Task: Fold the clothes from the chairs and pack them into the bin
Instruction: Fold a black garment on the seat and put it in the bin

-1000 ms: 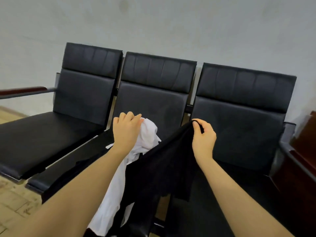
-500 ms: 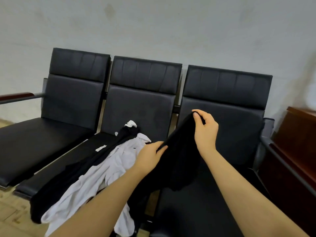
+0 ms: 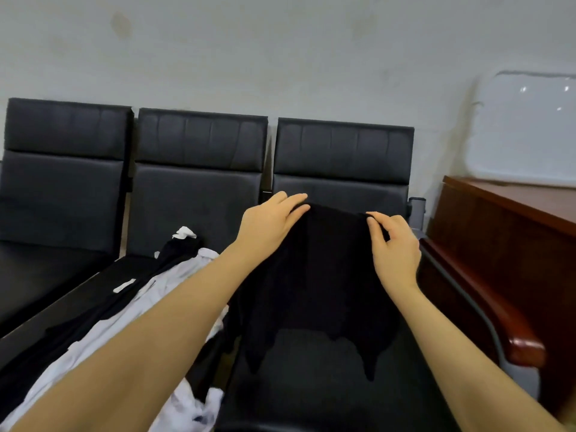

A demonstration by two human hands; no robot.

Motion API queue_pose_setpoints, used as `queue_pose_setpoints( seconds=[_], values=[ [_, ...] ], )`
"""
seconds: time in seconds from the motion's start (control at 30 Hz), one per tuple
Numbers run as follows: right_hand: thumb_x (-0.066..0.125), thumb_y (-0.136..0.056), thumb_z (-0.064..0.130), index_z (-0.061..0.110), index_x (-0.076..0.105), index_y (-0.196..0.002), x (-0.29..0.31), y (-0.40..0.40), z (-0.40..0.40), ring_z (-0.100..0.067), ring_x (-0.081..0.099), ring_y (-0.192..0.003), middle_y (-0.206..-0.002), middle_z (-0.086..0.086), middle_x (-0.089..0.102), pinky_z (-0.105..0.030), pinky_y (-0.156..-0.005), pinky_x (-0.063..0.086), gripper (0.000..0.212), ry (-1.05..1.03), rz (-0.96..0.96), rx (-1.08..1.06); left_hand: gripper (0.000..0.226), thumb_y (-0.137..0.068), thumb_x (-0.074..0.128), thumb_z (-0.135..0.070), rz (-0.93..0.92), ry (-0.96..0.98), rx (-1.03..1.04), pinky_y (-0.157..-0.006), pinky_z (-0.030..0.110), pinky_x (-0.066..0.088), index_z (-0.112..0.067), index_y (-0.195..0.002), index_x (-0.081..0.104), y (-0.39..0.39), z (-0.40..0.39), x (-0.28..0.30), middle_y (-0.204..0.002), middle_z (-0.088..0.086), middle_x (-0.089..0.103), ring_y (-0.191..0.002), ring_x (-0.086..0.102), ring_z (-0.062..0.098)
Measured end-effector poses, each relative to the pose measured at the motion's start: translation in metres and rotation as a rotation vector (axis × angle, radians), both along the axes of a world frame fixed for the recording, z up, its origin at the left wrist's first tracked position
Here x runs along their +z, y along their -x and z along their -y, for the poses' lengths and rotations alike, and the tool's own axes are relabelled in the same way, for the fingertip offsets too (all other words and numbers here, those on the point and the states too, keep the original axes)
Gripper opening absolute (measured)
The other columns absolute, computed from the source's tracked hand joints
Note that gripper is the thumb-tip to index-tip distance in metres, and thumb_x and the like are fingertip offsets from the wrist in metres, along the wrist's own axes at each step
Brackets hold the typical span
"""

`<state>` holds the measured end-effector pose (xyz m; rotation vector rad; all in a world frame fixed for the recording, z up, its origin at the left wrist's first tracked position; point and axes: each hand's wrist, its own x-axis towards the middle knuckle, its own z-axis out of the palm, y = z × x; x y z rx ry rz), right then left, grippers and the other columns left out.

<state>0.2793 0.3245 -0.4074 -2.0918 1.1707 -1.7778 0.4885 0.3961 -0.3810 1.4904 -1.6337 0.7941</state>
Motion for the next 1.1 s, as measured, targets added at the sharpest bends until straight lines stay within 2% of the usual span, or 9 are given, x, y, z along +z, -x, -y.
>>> queue_pose_setpoints(
  seconds=[0.1,0.23,0.3,0.43,0.53,0.67,0.77,0.9,1.1],
  values=[
    [0.051,-0.097,0.030,0.023,0.068,-0.114,-0.021,0.027,0.013,-0.011,0.054,-0.085,-0.094,0.005,0.060,-0.030,-0.068,0.041,0.025,-0.114,-0.207,-0.081,0.045,-0.094,0.041,-0.042,0.092,-0.110,0.064,-0.049,0.030,0.041,-0.012,-0.119,0.063,0.015,0.031,-0.020,-0.081,0.005,0.060,-0.061,0.060,0.025],
    [0.050,-0.098,0.029,0.026,0.064,-0.118,-0.087,0.045,0.025,-0.016,0.056,-0.104,-0.112,0.004,0.056,-0.037,-0.089,0.041,0.025,-0.427,-0.461,-0.044,0.052,-0.098,0.039,-0.043,0.194,-0.537,0.200,-0.085,0.033,0.037,-0.018,-0.144,0.033,0.033,0.038,-0.085,-0.120,0.005,0.051,-0.107,0.051,0.024],
    [0.052,-0.097,0.027,0.027,0.062,-0.121,-0.123,0.052,0.023,-0.015,0.055,-0.109,-0.118,0.005,0.055,-0.038,-0.097,0.036,0.026,-0.557,-0.540,-0.026,0.053,-0.098,0.039,-0.044,0.211,-0.687,0.131,-0.097,0.034,0.032,-0.021,-0.145,0.033,0.041,0.028,-0.120,-0.131,0.002,0.045,-0.119,0.043,0.021],
    [0.056,-0.095,0.025,0.023,0.063,-0.122,-0.176,0.063,0.004,-0.014,0.058,-0.110,-0.119,0.005,0.059,-0.035,-0.100,0.041,0.028,-0.599,-0.597,0.166,0.051,-0.098,0.038,-0.045,0.150,-0.978,0.015,-0.108,0.037,0.019,-0.023,-0.144,0.036,0.051,0.001,-0.179,-0.150,0.000,0.031,-0.137,0.024,0.019],
    [0.046,-0.099,0.036,0.025,0.050,-0.136,-0.198,0.067,-0.019,-0.013,0.046,-0.128,-0.139,0.006,0.050,-0.034,-0.109,0.033,0.040,-0.654,-0.742,0.307,0.057,-0.099,0.031,-0.050,0.114,-1.102,-0.011,-0.114,0.039,0.011,-0.024,-0.149,0.025,0.056,-0.021,-0.208,-0.158,-0.001,0.015,-0.145,0.009,0.018],
    [0.023,-0.102,0.048,0.026,0.019,-0.152,-0.225,0.067,-0.052,-0.013,0.012,-0.146,-0.159,0.006,0.016,-0.033,-0.118,0.012,0.055,-0.735,-1.047,0.265,0.062,-0.098,0.025,-0.054,0.108,-1.183,-0.046,-0.116,0.038,0.006,-0.026,-0.151,0.012,0.054,-0.043,-0.233,-0.159,-0.004,0.002,-0.146,0.000,0.015],
    [0.013,-0.102,0.049,0.025,0.002,-0.153,-0.240,0.069,-0.073,-0.012,-0.008,-0.146,-0.160,0.009,-0.006,-0.034,-0.118,-0.003,0.058,-0.811,-1.105,0.194,0.061,-0.099,0.022,-0.053,0.134,-1.198,-0.046,-0.117,0.039,0.003,-0.026,-0.152,0.009,0.051,-0.055,-0.244,-0.159,-0.006,-0.004,-0.146,-0.003,0.014],
    [0.010,-0.102,0.046,0.024,-0.003,-0.152,-0.247,0.074,-0.075,-0.011,-0.011,-0.146,-0.159,0.009,-0.009,-0.032,-0.117,-0.006,0.056,-0.809,-1.075,0.124,0.059,-0.100,0.020,-0.051,0.087,-1.206,-0.055,-0.117,0.040,-0.002,-0.027,-0.152,0.005,0.050,-0.062,-0.257,-0.158,-0.008,-0.009,-0.145,-0.006,0.012],
    [0.010,-0.102,0.045,0.025,-0.002,-0.152,-0.253,0.093,-0.038,-0.009,-0.007,-0.146,-0.159,0.010,-0.005,-0.031,-0.118,-0.003,0.055,-0.738,-1.096,0.041,0.057,-0.100,0.019,-0.050,0.043,-1.042,-0.016,-0.115,0.040,-0.010,-0.027,-0.151,0.008,0.058,-0.056,-0.281,-0.158,-0.011,-0.002,-0.145,-0.008,0.012]
  ],
)
